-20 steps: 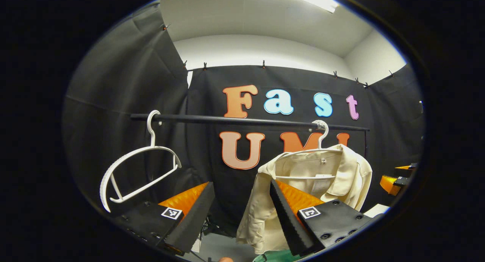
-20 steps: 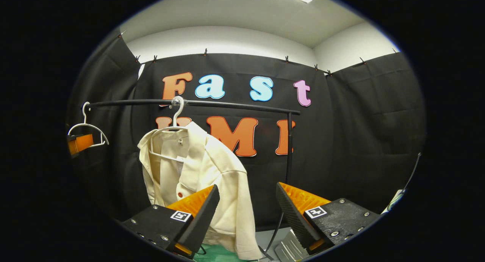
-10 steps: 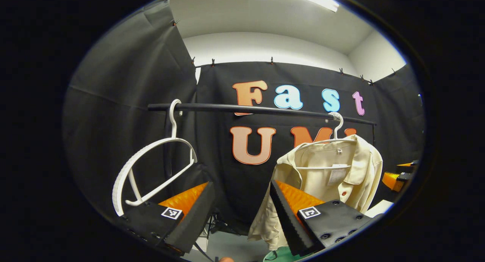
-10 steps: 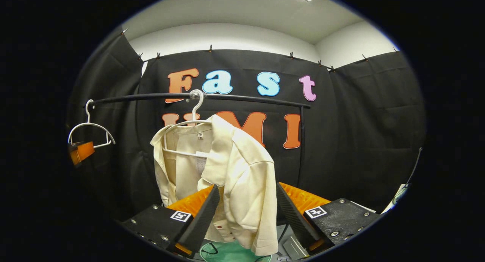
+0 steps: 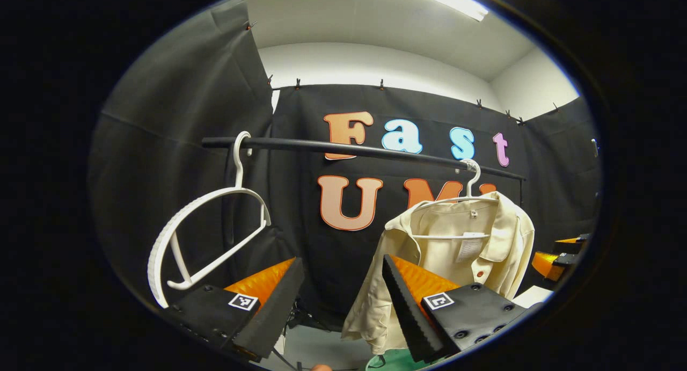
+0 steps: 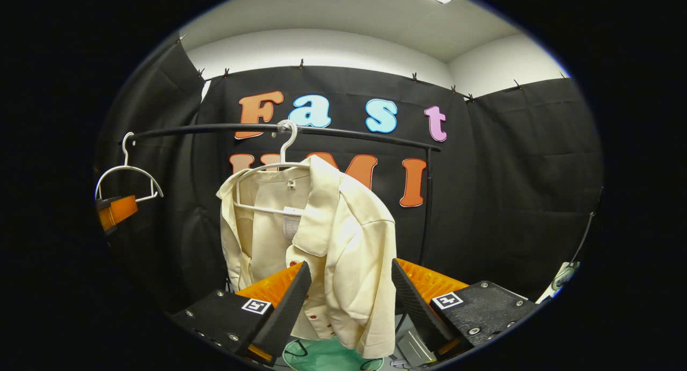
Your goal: Grasp the clothes on the hanger with both hands and then place them into the laundry hamper below.
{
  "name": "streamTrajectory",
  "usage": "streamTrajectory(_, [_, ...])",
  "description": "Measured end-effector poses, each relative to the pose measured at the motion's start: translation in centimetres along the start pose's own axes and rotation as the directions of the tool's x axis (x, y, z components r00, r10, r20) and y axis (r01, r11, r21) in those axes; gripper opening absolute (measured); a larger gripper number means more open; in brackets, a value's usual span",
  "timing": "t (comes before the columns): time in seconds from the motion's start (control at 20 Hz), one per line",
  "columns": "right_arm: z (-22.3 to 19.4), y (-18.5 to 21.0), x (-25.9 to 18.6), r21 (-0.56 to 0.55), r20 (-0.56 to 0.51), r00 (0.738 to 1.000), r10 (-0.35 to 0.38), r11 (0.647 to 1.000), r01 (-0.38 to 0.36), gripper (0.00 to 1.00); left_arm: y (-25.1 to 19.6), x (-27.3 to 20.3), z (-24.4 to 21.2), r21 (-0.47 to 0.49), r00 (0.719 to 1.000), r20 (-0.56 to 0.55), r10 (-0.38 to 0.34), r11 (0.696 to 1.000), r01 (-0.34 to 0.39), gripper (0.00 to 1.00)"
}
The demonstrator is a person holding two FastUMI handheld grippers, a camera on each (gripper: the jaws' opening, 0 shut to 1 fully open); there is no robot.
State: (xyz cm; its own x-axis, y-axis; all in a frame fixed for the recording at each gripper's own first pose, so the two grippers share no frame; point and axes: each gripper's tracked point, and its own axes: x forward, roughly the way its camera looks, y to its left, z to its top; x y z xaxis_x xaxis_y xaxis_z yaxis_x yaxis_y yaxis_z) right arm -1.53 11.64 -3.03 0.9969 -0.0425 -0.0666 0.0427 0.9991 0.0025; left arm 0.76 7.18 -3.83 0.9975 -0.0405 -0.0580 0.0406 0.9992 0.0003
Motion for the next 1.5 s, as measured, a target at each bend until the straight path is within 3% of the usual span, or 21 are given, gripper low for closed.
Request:
streamTrajectory(0.5, [-2.6,4.6,2.6,0.012,-0.036,0.999,0.030,0.999,-0.030,0.93,-0.1,0.9,-1.2,0.019,1.000,-0.023,-0.015,1.000,0.015,0.92])
streamTrajectory(0.6, [-3.2,4.9,3.4,0.006,-0.034,0.999,0.014,1.000,-0.013,0.93,-0.1,1.1,-1.6,0.025,0.999,-0.034,-0.021,0.999,0.022,0.96])
streamTrajectory(0.85, [-5.3,6.3,5.4,-0.002,-0.056,0.998,-0.006,1.000,0.005,0.93,-0.1,2.1,-2.7,0.027,0.998,-0.053,-0.036,0.999,0.038,0.92])
streamTrajectory(1.5, [-9.4,5.8,10.4,-0.112,-0.056,0.985,-0.163,0.981,0.156,0.92,0.2,5.5,-6.1,0.012,0.992,-0.108,-0.062,0.998,0.064,0.96])
